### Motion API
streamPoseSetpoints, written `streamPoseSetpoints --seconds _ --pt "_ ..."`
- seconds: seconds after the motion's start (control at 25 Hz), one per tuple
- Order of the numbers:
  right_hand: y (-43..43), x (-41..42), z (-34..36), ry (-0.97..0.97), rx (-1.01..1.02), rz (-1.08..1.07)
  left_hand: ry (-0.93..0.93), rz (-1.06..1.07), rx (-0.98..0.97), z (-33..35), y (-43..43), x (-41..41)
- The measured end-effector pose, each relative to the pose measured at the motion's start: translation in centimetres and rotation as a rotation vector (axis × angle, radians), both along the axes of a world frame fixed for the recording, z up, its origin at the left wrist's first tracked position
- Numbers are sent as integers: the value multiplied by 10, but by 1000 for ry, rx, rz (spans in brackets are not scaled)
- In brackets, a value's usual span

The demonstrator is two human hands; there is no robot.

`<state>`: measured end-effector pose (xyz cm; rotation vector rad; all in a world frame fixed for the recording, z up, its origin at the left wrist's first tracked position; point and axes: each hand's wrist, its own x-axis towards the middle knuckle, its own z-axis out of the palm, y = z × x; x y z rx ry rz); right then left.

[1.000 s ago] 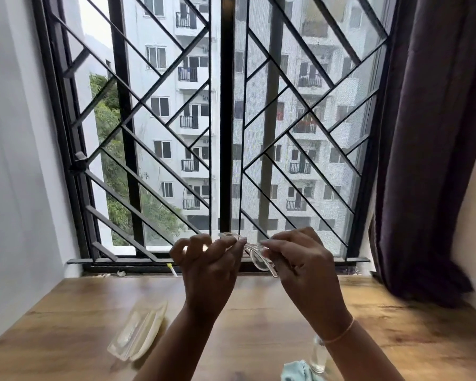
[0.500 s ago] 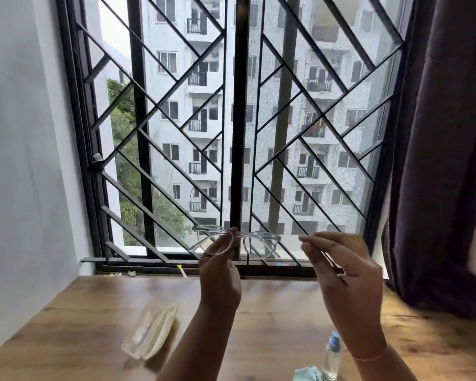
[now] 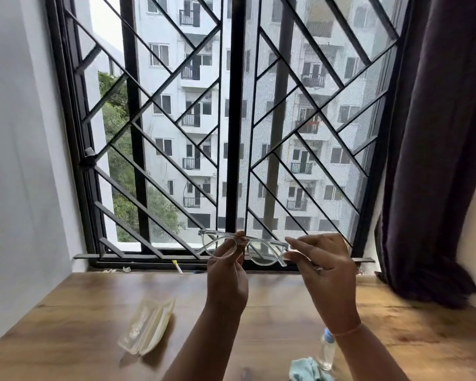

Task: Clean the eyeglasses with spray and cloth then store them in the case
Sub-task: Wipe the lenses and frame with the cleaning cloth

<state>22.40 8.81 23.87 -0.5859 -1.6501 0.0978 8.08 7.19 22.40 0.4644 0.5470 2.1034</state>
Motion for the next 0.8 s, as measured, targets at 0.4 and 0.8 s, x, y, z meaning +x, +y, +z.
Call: streamPoseSetpoints --seconds 0.4,0.8 --pt "5 1 -4 35 168 -10 157 5 -14 1 -8 2" --pt "10 11 -24 159 175 -84 736 183 -59 -23 -35 -36"
